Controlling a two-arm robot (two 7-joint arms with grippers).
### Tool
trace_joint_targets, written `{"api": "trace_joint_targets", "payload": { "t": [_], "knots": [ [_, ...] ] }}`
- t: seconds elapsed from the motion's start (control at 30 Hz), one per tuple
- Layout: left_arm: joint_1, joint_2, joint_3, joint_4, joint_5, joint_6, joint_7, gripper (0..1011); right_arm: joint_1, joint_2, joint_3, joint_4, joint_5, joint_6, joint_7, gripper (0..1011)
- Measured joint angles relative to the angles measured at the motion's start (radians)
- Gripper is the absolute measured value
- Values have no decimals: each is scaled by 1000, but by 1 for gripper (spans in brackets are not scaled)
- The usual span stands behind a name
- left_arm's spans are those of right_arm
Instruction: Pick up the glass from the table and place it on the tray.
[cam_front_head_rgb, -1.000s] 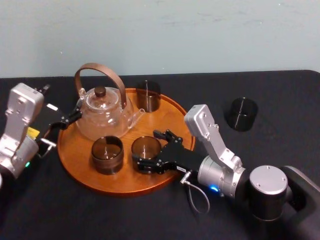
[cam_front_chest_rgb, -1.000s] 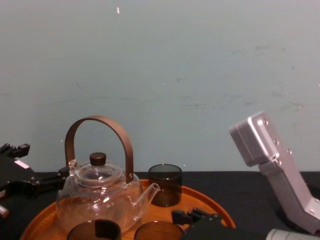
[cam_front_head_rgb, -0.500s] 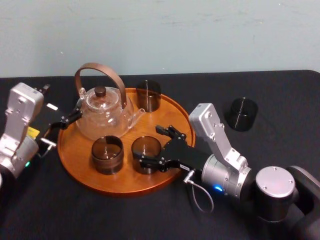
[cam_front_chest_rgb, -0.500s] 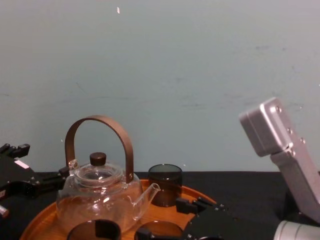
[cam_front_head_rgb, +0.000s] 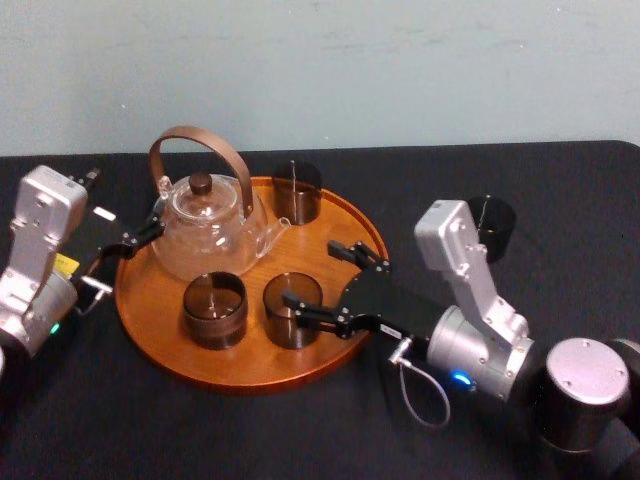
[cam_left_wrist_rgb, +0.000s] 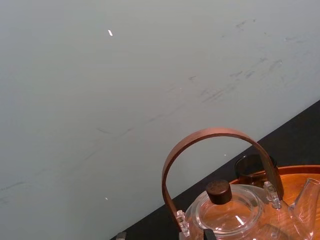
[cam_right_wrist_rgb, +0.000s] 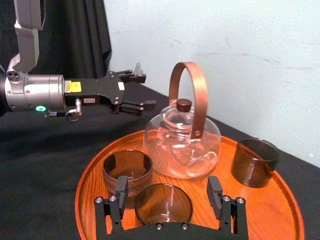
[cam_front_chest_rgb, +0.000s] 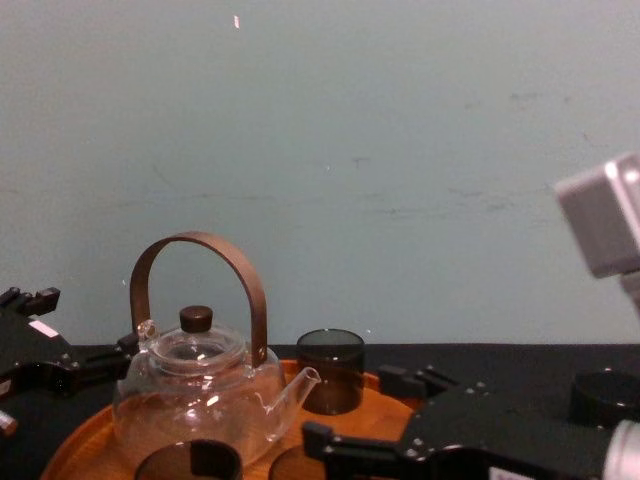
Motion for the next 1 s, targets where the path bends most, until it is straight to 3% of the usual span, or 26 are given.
{"api": "trace_joint_targets", "payload": {
  "t": [0.5, 0.8, 1.0],
  "knots": [
    [0, 0, 0, 0, 0, 0, 0, 1001, -107, 86, 112, -65, 68, -44, -25, 1002],
    [0, 0, 0, 0, 0, 0, 0, 1001, -151, 114, 181, -63, 91, -65, -47, 1002],
    [0, 0, 0, 0, 0, 0, 0, 1001, -164, 118, 206, -54, 95, -67, -59, 1002]
  ]
}}
